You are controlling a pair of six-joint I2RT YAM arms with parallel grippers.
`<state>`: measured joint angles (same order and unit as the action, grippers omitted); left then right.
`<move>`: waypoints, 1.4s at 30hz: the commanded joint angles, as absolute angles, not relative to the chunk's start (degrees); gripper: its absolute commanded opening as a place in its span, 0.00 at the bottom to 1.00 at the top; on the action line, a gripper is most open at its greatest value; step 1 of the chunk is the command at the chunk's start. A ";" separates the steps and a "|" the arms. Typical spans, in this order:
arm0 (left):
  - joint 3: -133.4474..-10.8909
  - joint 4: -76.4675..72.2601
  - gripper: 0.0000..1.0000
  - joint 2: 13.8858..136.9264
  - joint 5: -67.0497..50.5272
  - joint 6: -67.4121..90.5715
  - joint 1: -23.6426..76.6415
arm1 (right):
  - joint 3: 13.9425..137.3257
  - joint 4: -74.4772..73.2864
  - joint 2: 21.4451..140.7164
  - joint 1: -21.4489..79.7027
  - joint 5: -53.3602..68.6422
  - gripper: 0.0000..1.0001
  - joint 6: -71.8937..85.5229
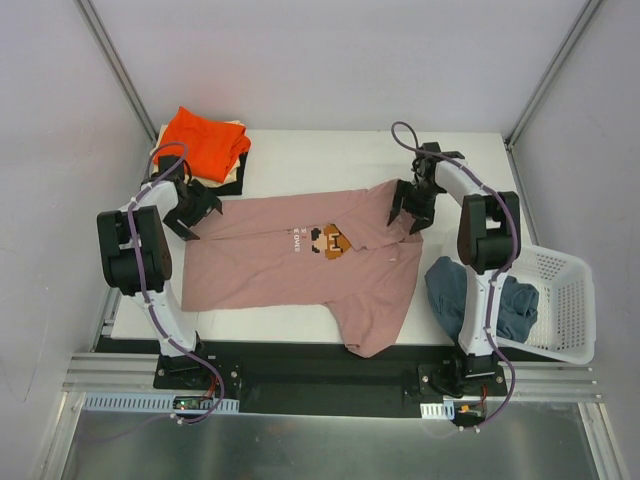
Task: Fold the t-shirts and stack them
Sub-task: Fold the flattened tshirt in 1/3 of the way
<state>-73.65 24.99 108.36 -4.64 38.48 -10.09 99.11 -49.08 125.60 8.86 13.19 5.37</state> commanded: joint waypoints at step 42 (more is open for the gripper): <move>-30.76 42.45 0.60 55.71 8.44 58.89 -14.50 | 69.52 -27.07 90.26 13.10 15.30 0.97 -2.20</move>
<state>-30.96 44.53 52.60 9.26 57.67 -13.56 69.54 -27.62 90.72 13.45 17.76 -1.91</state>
